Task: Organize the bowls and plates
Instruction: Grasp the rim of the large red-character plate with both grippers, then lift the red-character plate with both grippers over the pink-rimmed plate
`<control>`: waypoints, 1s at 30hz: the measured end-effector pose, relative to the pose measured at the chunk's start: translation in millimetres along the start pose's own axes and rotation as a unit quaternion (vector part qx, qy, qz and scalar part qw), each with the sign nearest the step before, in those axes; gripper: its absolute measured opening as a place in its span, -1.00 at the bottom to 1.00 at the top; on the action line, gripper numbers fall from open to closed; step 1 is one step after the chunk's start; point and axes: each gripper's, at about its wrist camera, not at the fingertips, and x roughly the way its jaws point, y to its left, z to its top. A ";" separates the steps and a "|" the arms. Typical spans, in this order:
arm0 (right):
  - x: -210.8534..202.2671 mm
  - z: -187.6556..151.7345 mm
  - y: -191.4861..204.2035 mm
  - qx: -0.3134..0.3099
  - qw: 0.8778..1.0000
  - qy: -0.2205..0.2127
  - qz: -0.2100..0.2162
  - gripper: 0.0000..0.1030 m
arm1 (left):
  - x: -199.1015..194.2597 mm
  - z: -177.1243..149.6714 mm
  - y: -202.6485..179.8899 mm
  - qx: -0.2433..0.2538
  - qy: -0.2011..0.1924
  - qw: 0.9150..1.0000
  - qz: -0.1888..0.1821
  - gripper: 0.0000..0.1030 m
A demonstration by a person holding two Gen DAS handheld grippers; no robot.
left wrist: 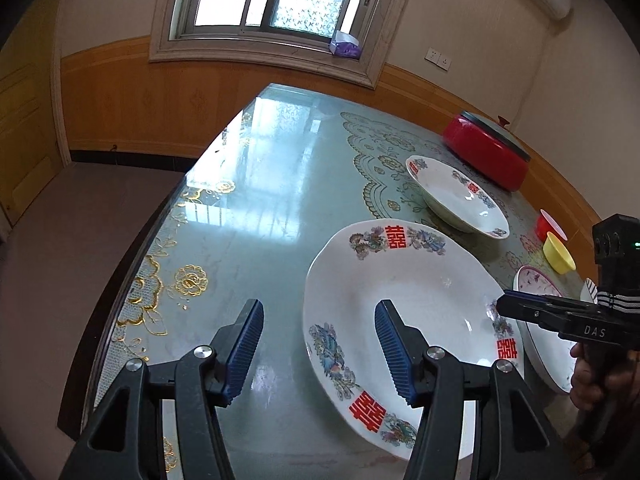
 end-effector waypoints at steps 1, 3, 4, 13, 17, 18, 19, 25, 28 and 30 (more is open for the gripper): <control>2.1 1.0 1.3 -0.003 1.000 0.003 -0.003 -0.25 | 3.7 -0.3 0.6 0.000 0.004 1.000 -0.004 0.12; 6.3 2.0 2.7 -0.007 1.000 0.007 -0.006 -0.23 | 11.4 -0.8 1.4 -0.003 0.015 1.000 -0.018 0.09; 8.1 2.3 2.3 -0.005 1.000 0.010 -0.005 -0.23 | 14.8 -0.9 0.6 -0.004 0.020 0.999 -0.024 0.05; 19.0 -1.7 7.7 -0.013 1.000 0.027 -0.010 -0.23 | 28.8 -4.6 -11.2 0.027 0.039 0.998 -0.027 -0.15; 27.5 -3.2 13.2 -0.023 0.999 0.034 -0.020 -0.22 | 33.8 -3.5 -16.9 0.037 0.042 0.998 -0.005 -0.16; 28.7 -3.8 15.0 -0.030 0.999 0.031 -0.027 -0.23 | 35.9 -3.4 -18.4 0.041 0.042 0.998 0.001 -0.16; 30.3 -4.1 16.5 -0.037 0.998 0.030 -0.033 -0.23 | 38.5 -3.2 -19.2 0.043 0.044 0.998 0.006 -0.16; 34.1 -7.2 21.8 -0.060 0.996 0.018 -0.059 -0.22 | 45.3 -1.0 -24.4 0.048 0.046 0.997 0.030 -0.16; 33.9 -6.4 22.3 -0.063 0.996 0.016 -0.063 -0.23 | 45.0 -2.0 -24.5 0.046 0.041 0.998 0.033 -0.19; 33.8 -7.2 24.1 -0.073 0.995 0.011 -0.073 -0.27 | 43.0 -3.1 -22.9 0.039 0.038 0.998 0.033 -0.23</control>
